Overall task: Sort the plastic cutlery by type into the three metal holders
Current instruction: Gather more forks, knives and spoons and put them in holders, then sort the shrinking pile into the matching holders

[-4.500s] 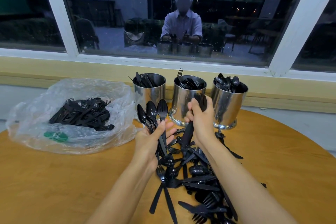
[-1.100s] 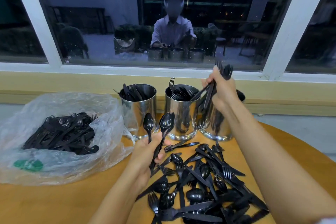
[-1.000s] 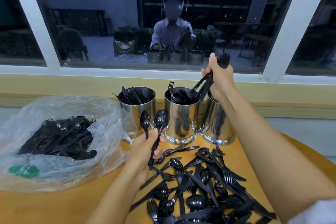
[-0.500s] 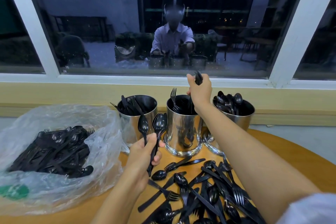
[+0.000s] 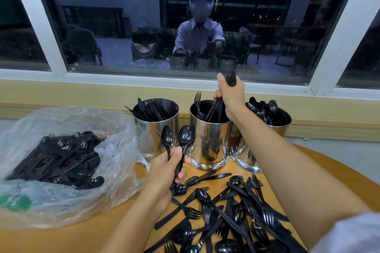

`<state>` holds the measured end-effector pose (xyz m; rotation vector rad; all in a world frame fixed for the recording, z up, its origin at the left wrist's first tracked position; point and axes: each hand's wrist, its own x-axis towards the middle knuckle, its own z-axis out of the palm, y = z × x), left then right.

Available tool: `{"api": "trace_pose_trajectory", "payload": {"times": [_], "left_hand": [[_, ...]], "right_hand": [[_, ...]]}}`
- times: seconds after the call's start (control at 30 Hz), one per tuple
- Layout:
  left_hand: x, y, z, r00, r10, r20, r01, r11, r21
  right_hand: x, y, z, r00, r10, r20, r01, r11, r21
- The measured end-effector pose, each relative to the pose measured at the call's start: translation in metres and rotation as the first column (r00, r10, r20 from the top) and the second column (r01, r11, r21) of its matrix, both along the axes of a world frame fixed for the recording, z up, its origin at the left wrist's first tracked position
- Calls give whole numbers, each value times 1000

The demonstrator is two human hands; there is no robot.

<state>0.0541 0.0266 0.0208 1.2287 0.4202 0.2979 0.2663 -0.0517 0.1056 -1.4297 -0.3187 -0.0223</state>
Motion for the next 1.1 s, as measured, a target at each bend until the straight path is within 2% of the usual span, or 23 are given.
{"api": "trace_pose_trajectory", "payload": {"times": [0.03, 0.1, 0.13, 0.23, 0.27, 0.3, 0.37, 0.4, 0.43, 0.47, 0.5, 0.57, 0.63, 0.67, 0.73, 0.77, 0.9, 1.0, 1.1], "left_hand": [[0, 0, 0, 1000, -3, -2, 3, 1000, 11], [-1, 0, 0, 1000, -3, 0, 3, 1000, 14], [-1, 0, 0, 1000, 1, 1, -1, 1000, 11], [-3, 3, 0, 1000, 15, 13, -15, 1000, 7], [-3, 4, 0, 1000, 16, 14, -16, 1000, 7], [-3, 5, 0, 1000, 14, 13, -15, 1000, 8], [-4, 4, 1, 1000, 8, 17, -8, 1000, 10], [-5, 3, 3, 1000, 5, 22, -5, 1000, 10], [-7, 2, 4, 1000, 3, 27, -3, 1000, 8], [-8, 0, 6, 999, 1, 33, -1, 1000, 7], [-11, -1, 8, 999, -3, 37, 3, 1000, 13], [-17, -4, 13, 999, -14, 37, 13, 999, 36], [-23, -8, 18, 999, -17, 46, 15, 998, 53], [-26, -12, 20, 998, -15, 54, 12, 998, 66], [-31, -21, 22, 998, -5, 58, -1, 995, 99], [-35, -26, 23, 998, -1, 61, -5, 994, 111], [-52, -46, 20, 998, -16, 62, 7, 989, 146], [-63, -56, 15, 993, -92, 71, 71, 964, 256], [-69, -64, 11, 975, -211, 65, 181, 933, 311]], "right_hand": [[1, -3, -5, 993, 111, -35, -115, 985, -131], [1, -7, -12, 958, 258, -124, -286, 868, -406], [1, -8, -10, 957, 260, -127, -289, 829, -479], [1, -14, 2, 974, 222, -43, -209, 810, -548], [3, -17, 5, 968, 246, -47, -225, 770, -597], [2, -20, 7, 956, 285, -63, -249, 684, -686], [2, -23, 7, 936, 347, -66, -219, 424, -879], [2, -23, 6, 931, 365, -30, -163, 339, -926], [1, -24, 7, 933, 360, 24, -97, 314, -944], [-3, -26, 10, 935, 343, 95, -31, 342, -939], [-11, -28, 15, 933, 315, 176, 32, 413, -910], [-32, -35, 21, 932, 200, 302, 116, 626, -771], [-63, -44, 21, 954, 158, 254, 37, 779, -626], [-82, -48, 19, 960, 220, 173, -76, 802, -593], [-119, -54, 5, 931, 364, 7, -290, 754, -589], [-133, -57, -3, 922, 387, -26, -331, 748, -575], [-159, -71, -31, 961, 276, 22, -243, 878, -413], [-173, -81, -41, 956, 293, 15, -264, 881, -392], [-179, -91, -47, 925, 379, -38, -369, 867, -334]]}}
